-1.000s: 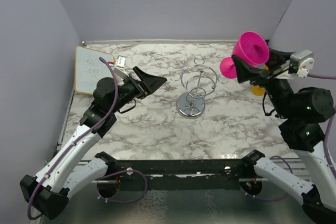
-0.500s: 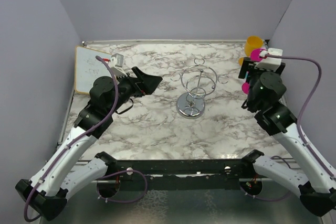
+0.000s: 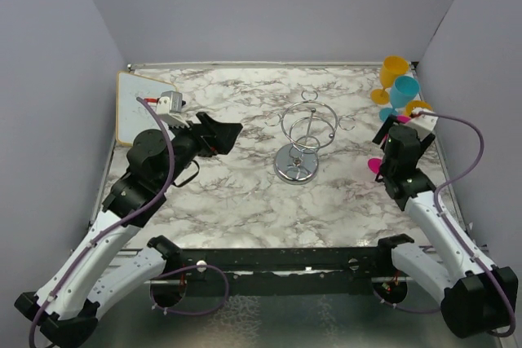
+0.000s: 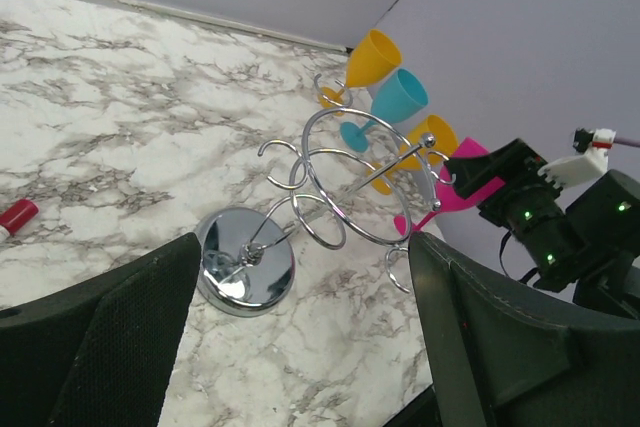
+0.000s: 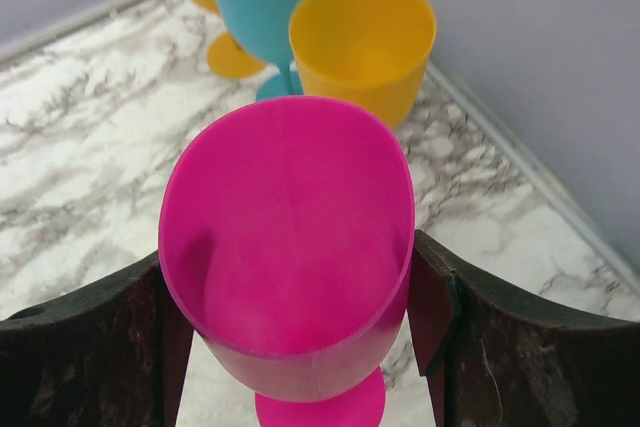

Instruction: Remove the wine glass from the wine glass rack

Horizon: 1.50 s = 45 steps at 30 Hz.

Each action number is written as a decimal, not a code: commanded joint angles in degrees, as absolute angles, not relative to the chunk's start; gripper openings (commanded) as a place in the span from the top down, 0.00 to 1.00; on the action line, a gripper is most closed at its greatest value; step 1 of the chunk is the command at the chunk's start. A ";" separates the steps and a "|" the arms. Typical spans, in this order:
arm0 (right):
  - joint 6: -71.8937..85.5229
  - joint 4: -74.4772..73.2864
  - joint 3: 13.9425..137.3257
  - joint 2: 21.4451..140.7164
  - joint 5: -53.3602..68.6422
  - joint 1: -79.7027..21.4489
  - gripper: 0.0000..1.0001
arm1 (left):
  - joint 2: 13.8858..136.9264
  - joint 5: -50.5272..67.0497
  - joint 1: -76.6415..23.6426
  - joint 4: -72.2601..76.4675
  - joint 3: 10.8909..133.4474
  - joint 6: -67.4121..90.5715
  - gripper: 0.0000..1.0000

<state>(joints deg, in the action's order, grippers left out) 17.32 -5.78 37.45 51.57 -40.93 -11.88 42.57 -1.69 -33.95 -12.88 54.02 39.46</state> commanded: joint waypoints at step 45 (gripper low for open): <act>4.12 64.77 12.48 76.74 -35.07 12.04 0.11 | 35.92 -15.28 -39.55 -19.28 60.74 26.85 0.10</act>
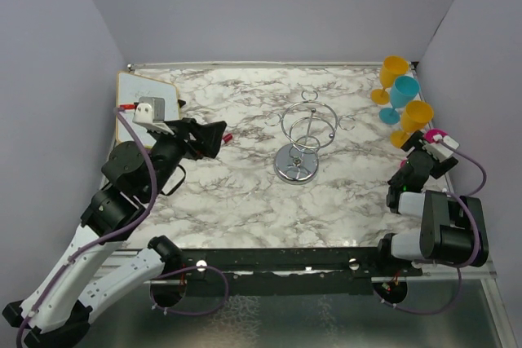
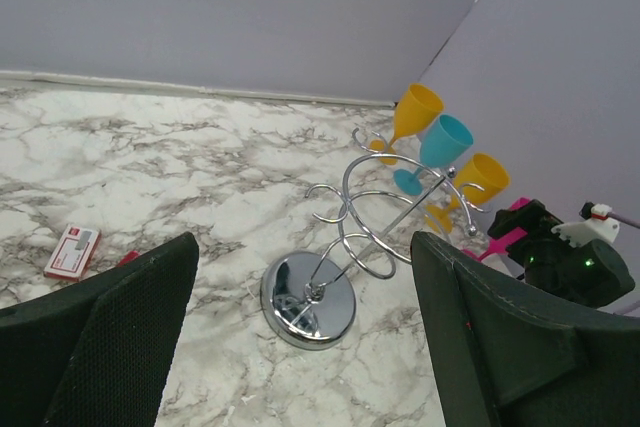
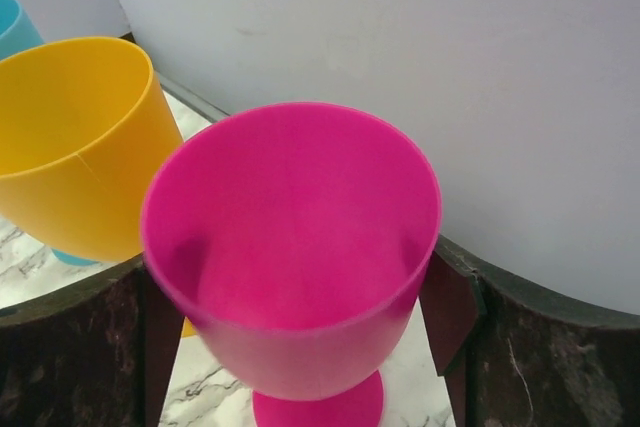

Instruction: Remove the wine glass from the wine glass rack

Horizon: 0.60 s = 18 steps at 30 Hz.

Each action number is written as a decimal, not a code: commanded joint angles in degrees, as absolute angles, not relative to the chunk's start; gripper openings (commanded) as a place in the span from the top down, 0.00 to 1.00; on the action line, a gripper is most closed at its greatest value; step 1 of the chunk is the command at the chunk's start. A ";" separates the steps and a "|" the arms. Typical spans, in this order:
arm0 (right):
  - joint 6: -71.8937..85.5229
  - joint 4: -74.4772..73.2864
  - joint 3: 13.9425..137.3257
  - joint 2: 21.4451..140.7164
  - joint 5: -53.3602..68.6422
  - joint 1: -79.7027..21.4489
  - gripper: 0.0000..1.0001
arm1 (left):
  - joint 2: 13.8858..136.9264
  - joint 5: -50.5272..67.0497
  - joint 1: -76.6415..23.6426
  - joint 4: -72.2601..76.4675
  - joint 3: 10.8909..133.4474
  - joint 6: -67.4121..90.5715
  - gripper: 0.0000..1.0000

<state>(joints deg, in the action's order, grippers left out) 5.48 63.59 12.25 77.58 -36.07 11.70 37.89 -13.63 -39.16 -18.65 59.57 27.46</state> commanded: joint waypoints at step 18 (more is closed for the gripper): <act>11.85 15.71 26.62 40.31 -39.14 12.04 0.00 | 35.38 -13.80 -39.55 -19.96 59.59 27.95 0.10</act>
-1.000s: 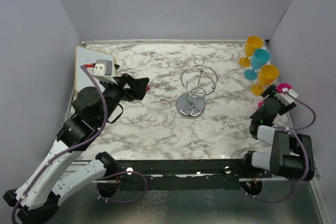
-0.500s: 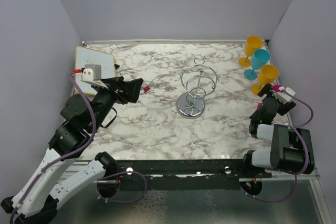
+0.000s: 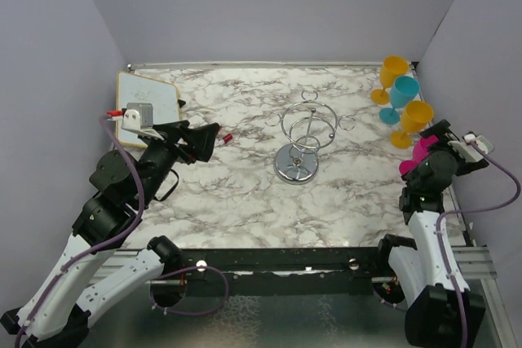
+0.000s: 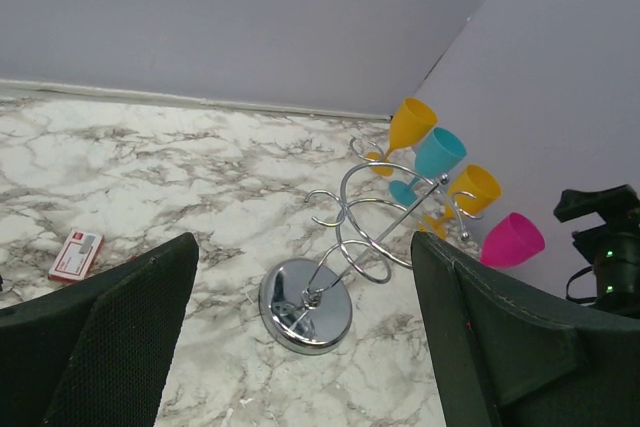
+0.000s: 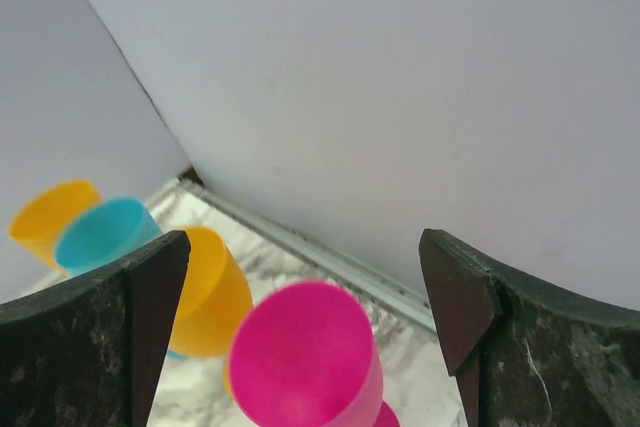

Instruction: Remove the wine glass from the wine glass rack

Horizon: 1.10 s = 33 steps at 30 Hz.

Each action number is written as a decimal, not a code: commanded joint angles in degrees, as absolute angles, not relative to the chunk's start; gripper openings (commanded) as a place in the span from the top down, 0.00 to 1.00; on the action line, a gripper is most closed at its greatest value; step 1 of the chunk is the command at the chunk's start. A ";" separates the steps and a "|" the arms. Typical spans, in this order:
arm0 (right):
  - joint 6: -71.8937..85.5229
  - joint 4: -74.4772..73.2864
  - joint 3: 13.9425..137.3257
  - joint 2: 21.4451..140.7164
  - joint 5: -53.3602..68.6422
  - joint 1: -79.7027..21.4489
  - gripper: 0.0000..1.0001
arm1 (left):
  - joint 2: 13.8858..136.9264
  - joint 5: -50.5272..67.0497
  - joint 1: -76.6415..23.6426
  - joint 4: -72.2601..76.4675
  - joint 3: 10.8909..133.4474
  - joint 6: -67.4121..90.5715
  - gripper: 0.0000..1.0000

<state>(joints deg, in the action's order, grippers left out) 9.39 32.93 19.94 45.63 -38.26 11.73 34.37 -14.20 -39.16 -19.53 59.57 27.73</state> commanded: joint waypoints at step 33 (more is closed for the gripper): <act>5.89 -15.13 68.42 41.07 3.34 -17.16 0.00 | 47.60 -35.24 -39.55 -15.38 69.79 14.28 0.09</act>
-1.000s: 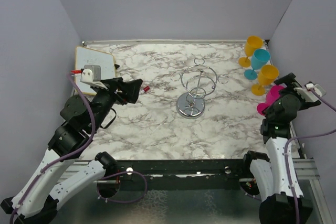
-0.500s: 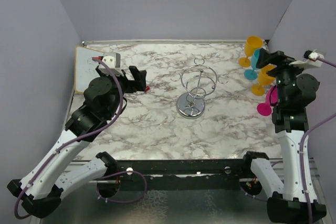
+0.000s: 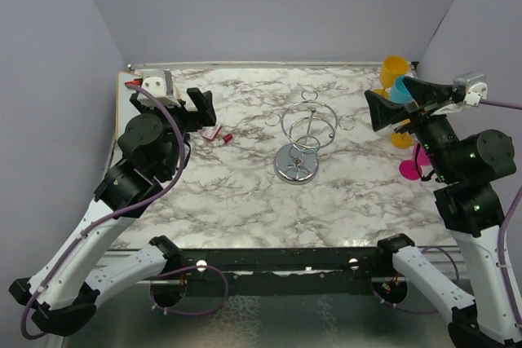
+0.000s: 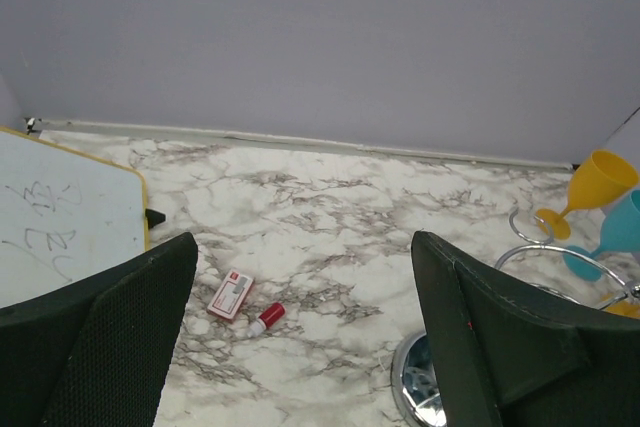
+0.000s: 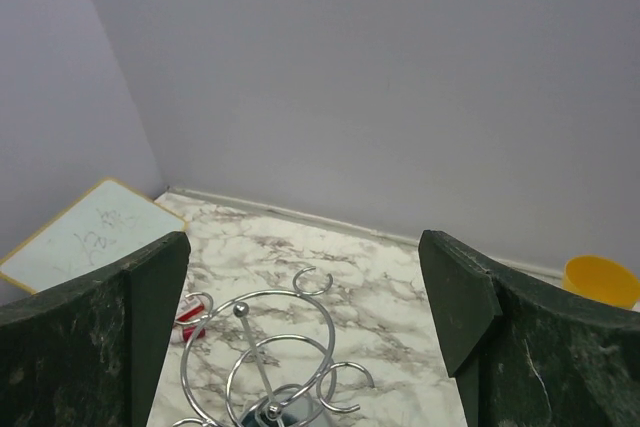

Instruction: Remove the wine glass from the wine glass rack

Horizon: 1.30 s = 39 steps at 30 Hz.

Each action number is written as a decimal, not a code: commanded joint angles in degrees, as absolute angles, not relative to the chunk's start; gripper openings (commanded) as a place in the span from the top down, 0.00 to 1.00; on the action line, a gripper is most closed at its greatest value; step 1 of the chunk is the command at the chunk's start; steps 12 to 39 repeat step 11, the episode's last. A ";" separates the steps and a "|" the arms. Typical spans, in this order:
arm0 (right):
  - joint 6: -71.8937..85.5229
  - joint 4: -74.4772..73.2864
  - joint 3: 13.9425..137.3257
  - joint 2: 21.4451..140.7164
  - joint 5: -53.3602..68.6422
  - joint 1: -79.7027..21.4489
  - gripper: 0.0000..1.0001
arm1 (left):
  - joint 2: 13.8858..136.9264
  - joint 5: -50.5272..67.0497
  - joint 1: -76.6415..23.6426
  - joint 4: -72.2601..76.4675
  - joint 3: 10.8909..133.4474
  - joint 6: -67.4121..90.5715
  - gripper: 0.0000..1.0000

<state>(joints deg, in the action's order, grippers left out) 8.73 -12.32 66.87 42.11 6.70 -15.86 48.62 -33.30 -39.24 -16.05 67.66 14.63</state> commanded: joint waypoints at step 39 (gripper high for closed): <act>6.69 -14.70 68.61 38.94 0.41 -17.23 0.00 | 45.23 -36.16 -39.56 -15.83 70.48 13.19 0.09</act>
